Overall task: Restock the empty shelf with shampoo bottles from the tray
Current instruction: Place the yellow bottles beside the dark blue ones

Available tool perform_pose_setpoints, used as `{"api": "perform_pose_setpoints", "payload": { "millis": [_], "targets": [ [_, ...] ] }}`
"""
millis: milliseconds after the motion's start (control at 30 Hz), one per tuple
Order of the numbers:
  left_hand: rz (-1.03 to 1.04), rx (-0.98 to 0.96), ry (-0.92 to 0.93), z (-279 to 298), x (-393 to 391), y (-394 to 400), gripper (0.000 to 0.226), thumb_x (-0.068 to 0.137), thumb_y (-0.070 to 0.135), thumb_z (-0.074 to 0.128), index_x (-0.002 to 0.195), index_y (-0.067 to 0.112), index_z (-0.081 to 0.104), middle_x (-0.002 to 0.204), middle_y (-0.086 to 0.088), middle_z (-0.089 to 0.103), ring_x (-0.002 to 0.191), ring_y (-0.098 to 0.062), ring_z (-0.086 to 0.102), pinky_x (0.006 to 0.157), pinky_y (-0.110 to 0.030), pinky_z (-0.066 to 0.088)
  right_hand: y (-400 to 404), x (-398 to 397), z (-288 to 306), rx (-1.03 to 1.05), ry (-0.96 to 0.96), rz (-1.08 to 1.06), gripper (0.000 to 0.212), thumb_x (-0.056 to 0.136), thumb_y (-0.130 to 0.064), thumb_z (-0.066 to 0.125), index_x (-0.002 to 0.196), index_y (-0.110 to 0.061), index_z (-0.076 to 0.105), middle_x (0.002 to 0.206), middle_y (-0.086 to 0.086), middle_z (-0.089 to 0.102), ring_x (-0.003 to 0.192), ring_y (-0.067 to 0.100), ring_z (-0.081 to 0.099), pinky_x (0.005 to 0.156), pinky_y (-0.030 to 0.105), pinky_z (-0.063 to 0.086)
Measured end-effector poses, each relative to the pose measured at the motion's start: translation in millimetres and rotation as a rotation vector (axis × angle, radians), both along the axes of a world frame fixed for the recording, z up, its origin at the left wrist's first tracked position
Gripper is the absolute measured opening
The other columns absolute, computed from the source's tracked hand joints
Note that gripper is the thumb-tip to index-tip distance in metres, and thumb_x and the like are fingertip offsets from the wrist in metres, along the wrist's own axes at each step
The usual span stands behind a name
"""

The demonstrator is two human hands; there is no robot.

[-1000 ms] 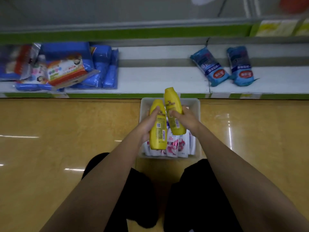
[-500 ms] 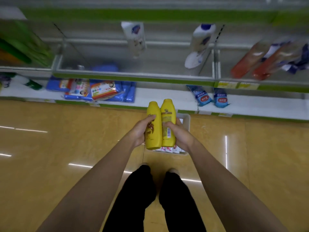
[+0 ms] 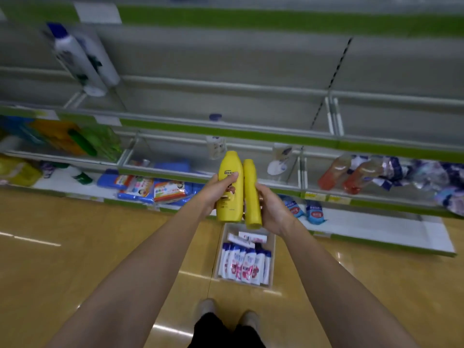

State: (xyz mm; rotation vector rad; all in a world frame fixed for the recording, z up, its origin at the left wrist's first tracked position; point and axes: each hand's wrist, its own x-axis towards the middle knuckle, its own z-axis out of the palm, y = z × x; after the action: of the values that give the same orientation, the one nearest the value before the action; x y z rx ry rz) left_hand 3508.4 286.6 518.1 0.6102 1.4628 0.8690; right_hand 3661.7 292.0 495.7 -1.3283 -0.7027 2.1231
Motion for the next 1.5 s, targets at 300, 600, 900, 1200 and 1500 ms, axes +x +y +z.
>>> {"api": "perform_pose_setpoints", "payload": {
  "millis": [300, 600, 900, 1200, 1500],
  "targets": [
    [-0.094, 0.184, 0.171, 93, -17, 11, 0.027, 0.082, -0.001, 0.058, 0.108, 0.001, 0.059, 0.099, -0.013, 0.066, 0.083, -0.024, 0.062, 0.08, -0.037, 0.051, 32, -10, 96, 0.402, -0.017, 0.204, 0.045, 0.091, -0.016, 0.059, 0.132, -0.006, 0.042, 0.12, 0.014, 0.062, 0.096, 0.023, 0.064, 0.079, 0.041, 0.056],
    [0.019, 0.518, 0.146, 199, -27, 33, 0.055, 0.081, -0.005, 0.064, 0.131, 0.005, 0.041, 0.123, -0.016, 0.057, 0.109, -0.031, 0.057, 0.1, -0.048, 0.045, 66, -27, 199, 0.676, -0.049, 0.167, 0.063, 0.087, -0.02, 0.066, 0.137, -0.003, 0.032, 0.131, 0.018, 0.055, 0.115, 0.031, 0.059, 0.086, 0.048, 0.053],
    [0.002, 0.779, 0.219, 294, -28, 98, 0.048, 0.079, 0.003, 0.07, 0.123, 0.008, 0.05, 0.115, -0.012, 0.06, 0.109, -0.031, 0.06, 0.098, -0.048, 0.048, 115, -28, 303, 0.918, -0.028, 0.071, 0.033, 0.095, -0.012, 0.052, 0.126, -0.004, 0.052, 0.11, 0.01, 0.065, 0.096, 0.022, 0.064, 0.082, 0.037, 0.055],
    [-0.021, 0.817, 0.279, 310, -26, 194, 0.046, 0.083, 0.001, 0.065, 0.126, 0.006, 0.051, 0.117, -0.01, 0.061, 0.107, -0.023, 0.058, 0.094, -0.04, 0.047, 203, -44, 323, 0.947, -0.133, -0.199, 0.045, 0.09, -0.019, 0.062, 0.119, -0.008, 0.029, 0.118, 0.008, 0.054, 0.108, 0.027, 0.057, 0.093, 0.048, 0.049],
    [0.03, 0.773, 0.195, 285, -28, 266, 0.034, 0.091, 0.002, 0.055, 0.116, 0.016, 0.037, 0.114, -0.007, 0.058, 0.1, -0.023, 0.056, 0.079, -0.037, 0.049, 263, -65, 296, 0.974, -0.155, -0.24, 0.05, 0.083, -0.018, 0.07, 0.117, -0.02, 0.032, 0.117, 0.01, 0.056, 0.11, 0.029, 0.058, 0.095, 0.052, 0.05]
  ]
}}
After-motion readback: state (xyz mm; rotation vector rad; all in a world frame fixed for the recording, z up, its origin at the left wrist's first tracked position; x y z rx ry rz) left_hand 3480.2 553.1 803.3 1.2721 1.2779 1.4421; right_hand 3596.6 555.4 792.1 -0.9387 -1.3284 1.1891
